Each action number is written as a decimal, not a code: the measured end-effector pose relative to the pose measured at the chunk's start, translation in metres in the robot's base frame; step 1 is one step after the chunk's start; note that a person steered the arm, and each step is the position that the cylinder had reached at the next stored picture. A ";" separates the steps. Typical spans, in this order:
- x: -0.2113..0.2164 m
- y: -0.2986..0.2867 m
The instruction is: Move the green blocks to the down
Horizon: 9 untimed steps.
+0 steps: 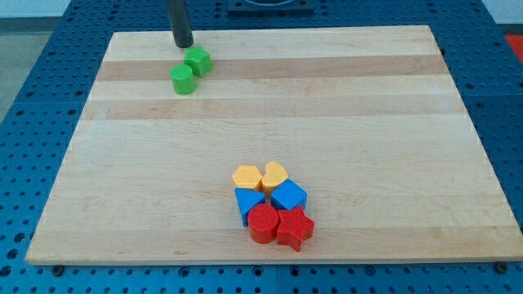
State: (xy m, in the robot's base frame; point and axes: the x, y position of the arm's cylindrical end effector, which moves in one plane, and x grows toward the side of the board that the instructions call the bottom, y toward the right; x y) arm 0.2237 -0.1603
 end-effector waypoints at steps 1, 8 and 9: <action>0.000 0.025; 0.031 0.039; 0.031 0.033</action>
State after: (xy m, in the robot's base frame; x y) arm 0.2546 -0.1277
